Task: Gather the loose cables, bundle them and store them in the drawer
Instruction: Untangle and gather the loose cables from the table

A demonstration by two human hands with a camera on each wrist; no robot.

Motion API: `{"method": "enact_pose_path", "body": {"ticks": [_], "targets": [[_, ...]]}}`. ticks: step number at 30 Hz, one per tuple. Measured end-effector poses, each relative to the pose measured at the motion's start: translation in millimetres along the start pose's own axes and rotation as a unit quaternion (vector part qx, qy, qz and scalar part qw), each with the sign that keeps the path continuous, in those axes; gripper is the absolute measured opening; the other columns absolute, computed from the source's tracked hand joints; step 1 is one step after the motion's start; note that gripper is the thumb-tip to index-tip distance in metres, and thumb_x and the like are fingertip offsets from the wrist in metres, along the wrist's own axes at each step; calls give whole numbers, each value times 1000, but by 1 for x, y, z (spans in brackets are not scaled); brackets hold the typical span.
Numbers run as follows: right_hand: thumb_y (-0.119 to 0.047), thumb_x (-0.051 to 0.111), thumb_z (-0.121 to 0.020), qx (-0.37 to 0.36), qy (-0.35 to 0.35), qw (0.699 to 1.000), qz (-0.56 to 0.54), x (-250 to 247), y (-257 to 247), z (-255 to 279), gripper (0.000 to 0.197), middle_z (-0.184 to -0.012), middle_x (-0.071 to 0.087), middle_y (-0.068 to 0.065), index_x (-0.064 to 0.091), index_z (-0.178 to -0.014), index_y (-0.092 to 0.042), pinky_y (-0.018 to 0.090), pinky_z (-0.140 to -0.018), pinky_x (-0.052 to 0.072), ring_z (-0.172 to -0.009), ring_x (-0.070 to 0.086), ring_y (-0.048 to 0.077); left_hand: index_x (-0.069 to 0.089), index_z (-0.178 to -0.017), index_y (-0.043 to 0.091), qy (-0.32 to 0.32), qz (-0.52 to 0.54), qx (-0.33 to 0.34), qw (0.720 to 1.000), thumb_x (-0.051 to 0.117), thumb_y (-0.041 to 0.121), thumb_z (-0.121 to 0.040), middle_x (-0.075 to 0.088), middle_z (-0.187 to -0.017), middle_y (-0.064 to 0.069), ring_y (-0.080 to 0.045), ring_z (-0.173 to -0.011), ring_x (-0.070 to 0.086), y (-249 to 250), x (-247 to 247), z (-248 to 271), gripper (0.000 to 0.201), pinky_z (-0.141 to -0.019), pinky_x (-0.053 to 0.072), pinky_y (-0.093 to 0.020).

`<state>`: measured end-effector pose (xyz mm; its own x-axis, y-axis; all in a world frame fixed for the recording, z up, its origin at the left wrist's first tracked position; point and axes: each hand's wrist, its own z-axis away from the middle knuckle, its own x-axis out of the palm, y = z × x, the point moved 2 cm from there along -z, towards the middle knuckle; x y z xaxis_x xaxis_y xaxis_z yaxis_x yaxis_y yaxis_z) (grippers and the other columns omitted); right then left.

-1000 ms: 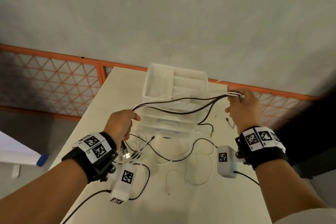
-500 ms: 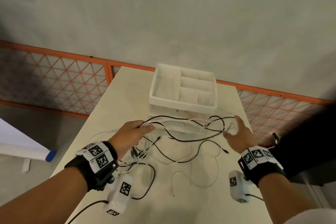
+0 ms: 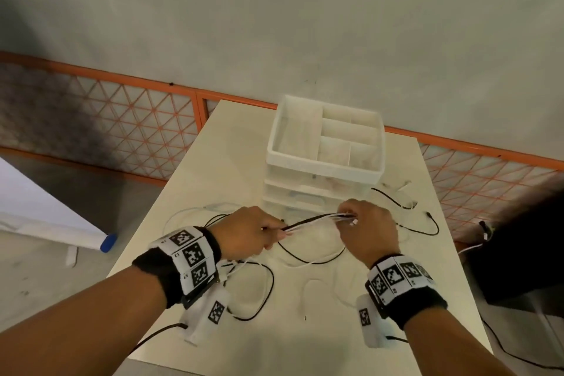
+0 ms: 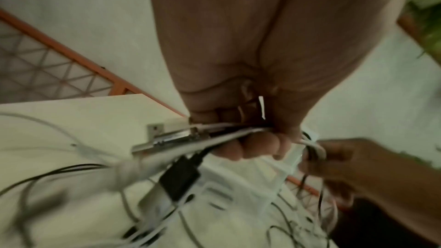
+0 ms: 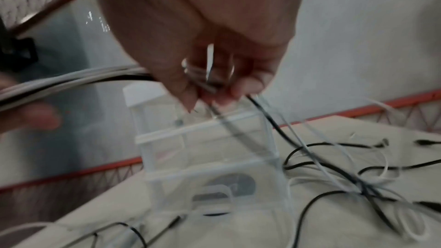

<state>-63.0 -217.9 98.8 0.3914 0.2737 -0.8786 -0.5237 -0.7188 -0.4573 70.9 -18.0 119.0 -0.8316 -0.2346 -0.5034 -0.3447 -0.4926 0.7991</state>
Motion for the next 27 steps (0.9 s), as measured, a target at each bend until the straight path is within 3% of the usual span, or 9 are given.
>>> {"method": "enact_pose_path", "body": {"ticks": [2, 5, 9, 12, 15, 19, 21, 24, 27], "targets": [[-6, 72, -75, -16, 96, 995, -21, 2, 7, 3, 21, -96, 67, 3, 73, -91, -21, 31, -65, 51, -72, 65, 25, 75, -85, 26, 9, -3, -44, 999, 57, 19, -93, 62, -63, 7, -12, -54, 54, -20, 3, 2, 21, -58, 49, -23], [-7, 78, -76, -38, 34, 998, -42, 27, 3, 21, 43, -127, 54, 4, 68, -115, -21, 31, -70, 55, -75, 65, 21, 78, -92, 15, 81, 8, -73, 994, 55, 9, -92, 64, -66, 1, -11, -50, 57, -37, 8, 4, 24, -59, 54, -25], [-20, 72, -78, -116, -34, 991, -48, 57, -6, 45, 24, -106, 57, -8, 63, -99, -26, 28, -61, 49, -61, 51, 2, 76, -89, 12, 155, 56, -112, 980, 52, 7, -92, 66, -68, -4, -15, -54, 56, -51, 8, 7, 25, -62, 53, -29], [-30, 67, -86, -82, -267, 960, -38, 89, -9, 53, 37, -124, 58, -17, 61, -122, -33, 26, -87, 49, -83, 54, -1, 72, -88, 8, 137, 39, -108, 984, 54, 17, -94, 65, -69, -5, -15, -58, 50, -50, 7, 7, 21, -59, 42, -28], [-30, 65, -88, -26, -328, 944, -13, 112, -7, 57, 62, -146, 46, -16, 42, -146, -38, 31, -108, 44, -126, 54, 12, 60, -67, 15, 124, 63, -93, 986, 61, 25, -92, 50, -54, 10, -8, -49, 42, -42, 6, 6, 27, -50, 35, -21], [-34, 55, -95, -34, -284, 956, 64, 113, -10, 54, 26, -112, 65, -11, 63, -120, -35, 29, -90, 50, -109, 64, 16, 55, -67, 13, 115, 89, -88, 985, 62, 26, -92, 41, -52, 10, -7, -45, 37, -33, 5, 7, 29, -48, 32, -23], [-41, 52, -98, -42, -249, 967, 36, 97, -15, 44, 23, -100, 71, -10, 70, -107, -31, 28, -84, 51, -102, 67, 15, 62, -80, 3, 127, 121, -108, 979, 59, 26, -94, 39, -52, 8, -11, -47, 36, -32, 0, 5, 27, -51, 32, -27], [-41, 60, -96, -54, -152, 984, -75, 52, -24, 21, 20, -95, 76, -13, 75, -103, -30, 29, -83, 54, -90, 69, 6, 62, -78, 8, 133, 188, -116, 966, 57, 22, -95, 45, -58, 2, -16, -54, 40, -26, -7, 1, 22, -57, 35, -29], [-35, 65, -95, -66, -83, 981, -162, -4, -36, 5, 14, -62, 64, -27, 78, -97, -34, 11, -66, 43, -63, 60, -5, 60, -78, 6, 146, 253, -86, 953, 52, 14, -98, 57, -71, -8, -17, -60, 52, -14, -14, -4, 24, -54, 42, -26]]}}
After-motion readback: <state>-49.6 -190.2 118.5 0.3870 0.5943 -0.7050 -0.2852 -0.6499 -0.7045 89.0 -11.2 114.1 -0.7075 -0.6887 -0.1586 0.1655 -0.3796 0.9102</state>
